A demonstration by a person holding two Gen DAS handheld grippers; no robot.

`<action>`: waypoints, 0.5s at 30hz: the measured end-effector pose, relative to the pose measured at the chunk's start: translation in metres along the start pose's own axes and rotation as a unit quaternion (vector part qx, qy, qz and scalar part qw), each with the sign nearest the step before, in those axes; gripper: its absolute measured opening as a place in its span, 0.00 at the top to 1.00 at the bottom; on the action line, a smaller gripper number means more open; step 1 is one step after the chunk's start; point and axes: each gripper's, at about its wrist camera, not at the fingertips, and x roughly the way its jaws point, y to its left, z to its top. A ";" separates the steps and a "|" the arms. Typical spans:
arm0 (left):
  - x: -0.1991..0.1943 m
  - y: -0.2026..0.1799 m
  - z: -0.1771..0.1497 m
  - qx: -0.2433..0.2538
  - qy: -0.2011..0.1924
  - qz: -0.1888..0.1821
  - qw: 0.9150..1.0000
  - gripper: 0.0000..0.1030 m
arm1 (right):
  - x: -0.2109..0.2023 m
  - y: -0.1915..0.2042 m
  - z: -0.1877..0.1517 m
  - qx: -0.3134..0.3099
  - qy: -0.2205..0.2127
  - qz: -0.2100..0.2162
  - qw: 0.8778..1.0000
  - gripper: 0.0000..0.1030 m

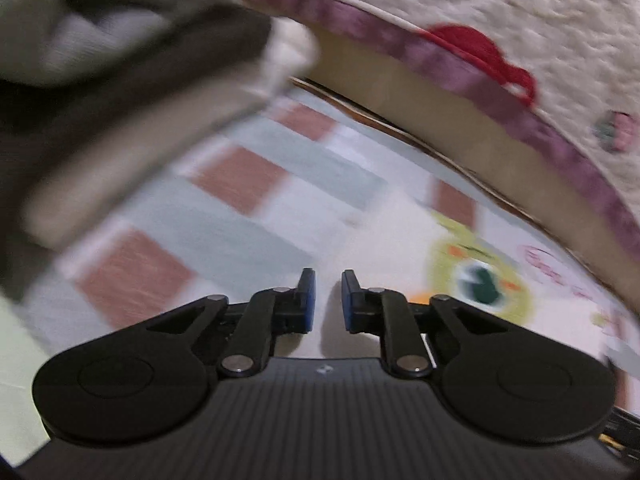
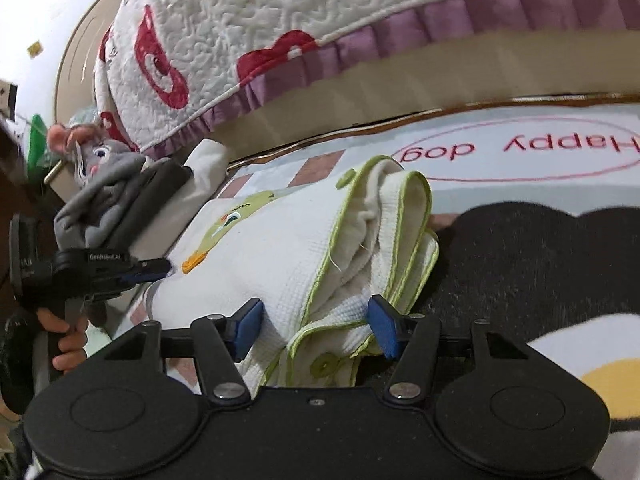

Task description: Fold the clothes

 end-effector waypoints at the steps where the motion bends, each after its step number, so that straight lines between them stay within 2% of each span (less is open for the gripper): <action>1: -0.003 0.007 0.001 -0.006 -0.001 0.018 1.000 0.48 | 0.000 0.000 -0.001 0.005 0.001 0.002 1.000 0.40; 2: -0.007 0.014 0.001 -0.015 0.002 0.025 1.000 0.50 | 0.000 -0.001 -0.001 0.012 0.003 0.004 1.000 0.40; 4: -0.013 0.027 0.000 -0.040 0.023 -0.001 0.999 0.49 | 0.000 -0.004 0.000 0.031 0.008 0.009 0.999 0.40; 6: -0.018 0.038 -0.005 -0.085 0.053 -0.042 0.994 0.48 | 0.001 -0.006 0.004 0.041 0.015 0.010 0.999 0.39; 8: -0.022 0.047 -0.012 -0.139 0.087 -0.090 0.982 0.47 | 0.003 -0.007 0.007 0.048 0.020 0.010 0.999 0.39; 11: -0.019 0.054 -0.027 -0.212 0.136 -0.168 0.953 0.45 | 0.006 -0.011 0.009 0.060 0.025 0.011 0.998 0.39; 12: -0.014 0.051 -0.033 -0.220 0.148 -0.179 0.948 0.45 | 0.006 -0.011 0.009 0.061 0.025 0.012 0.998 0.39; 14: -0.002 0.044 -0.038 -0.223 0.163 -0.186 0.943 0.45 | 0.006 -0.012 0.008 0.061 0.025 0.013 0.998 0.39; 15: 0.003 0.042 -0.038 -0.220 0.158 -0.180 0.946 0.45 | 0.005 -0.012 0.008 0.061 0.025 0.014 0.998 0.39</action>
